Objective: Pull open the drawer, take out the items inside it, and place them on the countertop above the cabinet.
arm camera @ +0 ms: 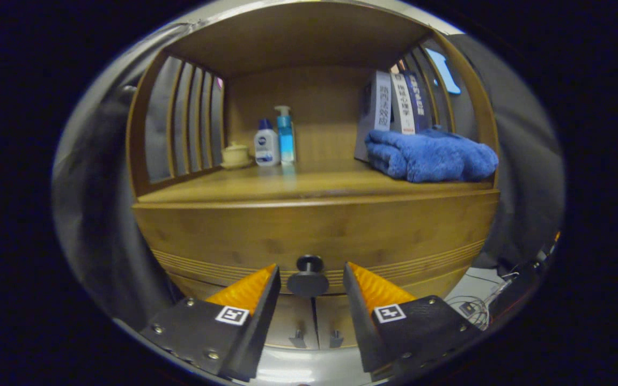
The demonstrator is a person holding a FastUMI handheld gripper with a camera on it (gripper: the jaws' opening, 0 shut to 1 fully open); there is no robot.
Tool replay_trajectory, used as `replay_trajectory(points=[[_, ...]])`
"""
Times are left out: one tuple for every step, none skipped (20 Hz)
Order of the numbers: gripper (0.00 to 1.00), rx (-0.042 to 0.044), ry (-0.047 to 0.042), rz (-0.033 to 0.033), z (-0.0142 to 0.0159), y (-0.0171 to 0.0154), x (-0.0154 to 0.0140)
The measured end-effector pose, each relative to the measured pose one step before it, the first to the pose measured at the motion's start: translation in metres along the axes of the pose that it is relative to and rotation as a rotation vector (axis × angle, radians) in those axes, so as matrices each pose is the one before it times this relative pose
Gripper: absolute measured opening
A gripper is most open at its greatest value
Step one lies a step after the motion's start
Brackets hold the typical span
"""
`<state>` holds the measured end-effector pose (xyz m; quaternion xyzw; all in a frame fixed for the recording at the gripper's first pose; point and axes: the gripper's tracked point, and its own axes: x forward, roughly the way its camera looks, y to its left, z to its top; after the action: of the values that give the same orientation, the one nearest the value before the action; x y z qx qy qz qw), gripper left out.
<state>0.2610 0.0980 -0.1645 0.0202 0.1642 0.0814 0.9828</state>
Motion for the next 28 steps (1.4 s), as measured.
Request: replay_trajectory(points=[[0.66,-0.00798,0.00996,-0.00351,-0.00252,-0.00041,0.00573],[0.65,0.00762,0.00143,0.04319,0.00020,0.00984,0.00396],[0.53,-0.02102,-0.00954,-0.01482,-0.00156,-0.00029,0.01003],[0.42,-0.01361,0.00613,-0.00598,0.00250,-0.00195,-0.00356],[0.41,-0.00934,-0.00255,0.00063,0.00085,-0.00210,-0.00234],[0.38,0.00347,0.01010,0.00037,-0.00064,0.00068,-0.00184],[0.36,0.00448,0.01054,-0.00631,-0.00211,0.00109,-0.00006],[0.36,-0.00156,0.00745,-0.01322,0.00000,0.00016,-0.00212],[0.27,0.00583,0.00675,-0.01498,-0.00067,-0.00046,-0.00205],[0.27,0.00749,0.00677,-0.01049,-0.00128,-0.00009,-0.00319],[0.27,0.00398,0.00434,-0.00423,-0.00232,0.00032,-0.00442],[0.27,0.00076,0.00753,-0.00285,-0.00309,0.00117,-0.00662],[0.27,-0.00214,0.00685,-0.00439,-0.00241,0.00040,-0.00692],[0.27,-0.00359,0.01084,-0.01048,-0.00314,-0.00028,-0.00632],[0.27,0.00102,0.01212,-0.00743,-0.00377,-0.00123,-0.01049],[0.27,-0.00039,0.01301,-0.00549,-0.00535,-0.00006,-0.00861],[0.27,0.00095,0.00859,-0.00701,-0.00443,-0.00093,-0.01066],[0.28,0.00489,0.00759,-0.00662,-0.00483,-0.00082,-0.01066],[0.27,0.00352,0.00994,-0.00540,-0.00558,-0.00172,-0.01110],[0.27,0.00318,0.01143,-0.00559,-0.00631,-0.00104,-0.01142],[0.27,0.00008,0.00977,-0.00882,-0.00597,-0.00141,-0.01200],[0.27,0.00003,0.00989,-0.00892,-0.00648,-0.00190,-0.01136],[0.27,-0.00187,0.01526,-0.01045,-0.00884,-0.00228,-0.00970],[0.27,0.00082,0.02672,-0.01243,-0.01075,-0.00238,-0.00989],[0.27,0.00783,-0.00223,-0.00196,-0.00353,0.00067,-0.00958],[0.27,-0.00718,0.02926,-0.00664,-0.00746,-0.00056,-0.00202],[0.27,-0.00852,0.00810,-0.00892,-0.00331,-0.00345,-0.00996],[0.27,-0.00650,0.01843,-0.00991,-0.00767,-0.00018,-0.00965]])
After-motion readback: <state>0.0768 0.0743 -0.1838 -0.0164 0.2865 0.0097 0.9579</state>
